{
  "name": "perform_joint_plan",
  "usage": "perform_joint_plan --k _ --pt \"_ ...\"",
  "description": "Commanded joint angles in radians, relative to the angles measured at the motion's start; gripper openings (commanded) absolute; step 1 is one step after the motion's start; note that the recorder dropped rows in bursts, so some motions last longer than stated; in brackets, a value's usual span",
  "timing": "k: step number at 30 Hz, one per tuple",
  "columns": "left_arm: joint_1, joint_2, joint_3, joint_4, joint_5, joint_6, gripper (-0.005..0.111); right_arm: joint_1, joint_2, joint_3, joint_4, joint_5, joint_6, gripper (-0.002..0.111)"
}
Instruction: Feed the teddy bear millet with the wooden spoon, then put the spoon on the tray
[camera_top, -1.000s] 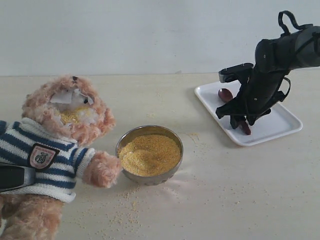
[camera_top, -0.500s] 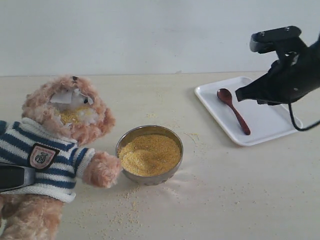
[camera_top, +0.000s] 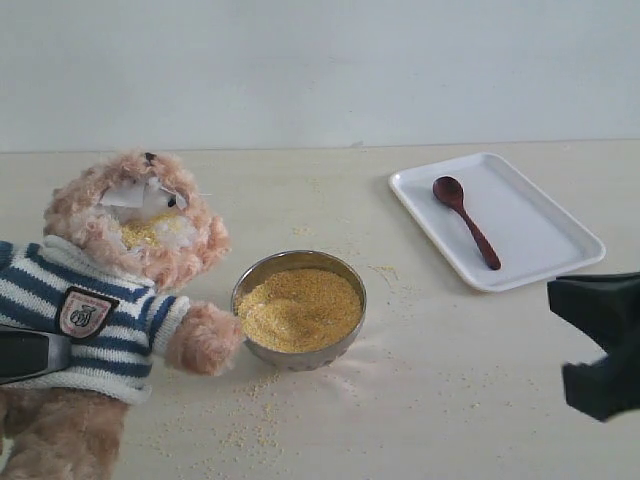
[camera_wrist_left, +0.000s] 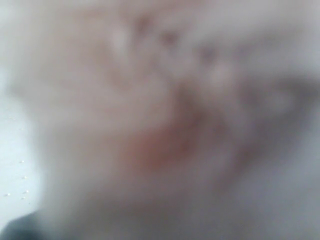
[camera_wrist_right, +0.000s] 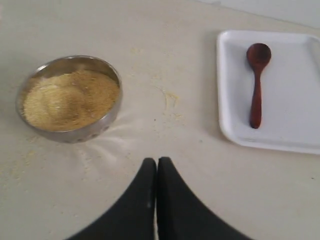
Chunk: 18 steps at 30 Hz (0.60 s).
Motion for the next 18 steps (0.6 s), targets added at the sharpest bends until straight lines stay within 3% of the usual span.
perform_joint_plan --k 1,8,18 --pt "0.0 -0.008 0.002 -0.022 0.015 0.004 0.005 0.045 -0.196 0.059 -0.001 0.011 0.054 0.0" --pt "0.0 -0.008 0.002 -0.022 0.015 0.004 0.005 0.043 -0.376 0.061 -0.001 0.018 0.054 0.0" --pt "0.0 -0.008 0.002 -0.022 0.015 0.004 0.005 0.015 -0.454 0.097 -0.011 0.003 0.019 0.0"
